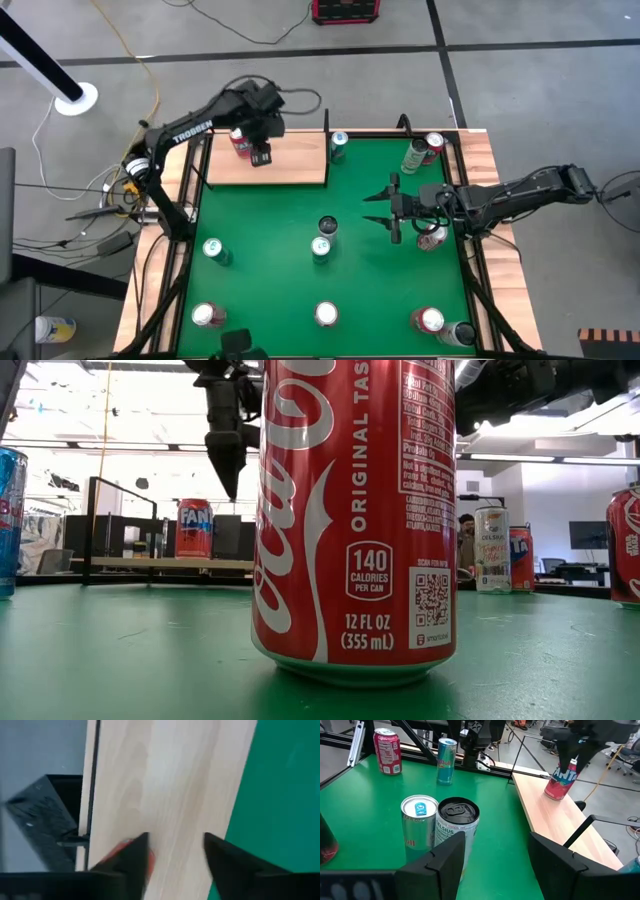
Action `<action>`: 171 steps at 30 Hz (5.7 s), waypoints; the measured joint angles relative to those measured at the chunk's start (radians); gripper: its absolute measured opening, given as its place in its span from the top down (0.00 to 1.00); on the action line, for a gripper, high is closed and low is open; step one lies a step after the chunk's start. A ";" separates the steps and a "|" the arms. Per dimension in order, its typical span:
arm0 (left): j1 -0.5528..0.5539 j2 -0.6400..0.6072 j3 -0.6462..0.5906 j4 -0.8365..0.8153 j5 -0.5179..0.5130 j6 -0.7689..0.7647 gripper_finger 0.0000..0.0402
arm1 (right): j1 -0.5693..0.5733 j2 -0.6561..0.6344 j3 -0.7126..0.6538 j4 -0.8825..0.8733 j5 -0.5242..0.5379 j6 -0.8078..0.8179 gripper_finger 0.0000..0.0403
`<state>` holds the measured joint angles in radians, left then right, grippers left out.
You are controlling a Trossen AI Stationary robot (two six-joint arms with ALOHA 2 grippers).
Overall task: Place canned beverage on shelf
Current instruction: Put the middle red soda can on the shelf, then put the bottom right red and white soda can on the shelf
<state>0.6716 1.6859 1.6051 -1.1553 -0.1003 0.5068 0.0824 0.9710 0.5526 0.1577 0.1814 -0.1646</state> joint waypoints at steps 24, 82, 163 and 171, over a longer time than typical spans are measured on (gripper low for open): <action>0.096 0.001 -0.121 0.011 -0.162 -0.014 1.00 | 0.011 0.000 0.000 -0.006 0.000 0.027 0.40; 0.207 0.001 -0.120 0.080 -0.227 0.007 1.00 | 0.007 0.000 0.000 -0.015 0.000 0.035 0.40; 0.152 -0.089 -0.089 -0.071 -0.175 -0.040 1.00 | 0.001 0.000 0.000 -0.036 0.000 0.060 0.40; -0.005 -0.403 -0.142 0.011 0.280 -0.135 1.00 | 0.003 0.000 0.000 -0.021 0.000 0.060 0.40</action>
<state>0.6668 1.2826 1.4634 -1.1440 0.1797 0.3721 0.0856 0.9714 0.5526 0.1367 0.1810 -0.1047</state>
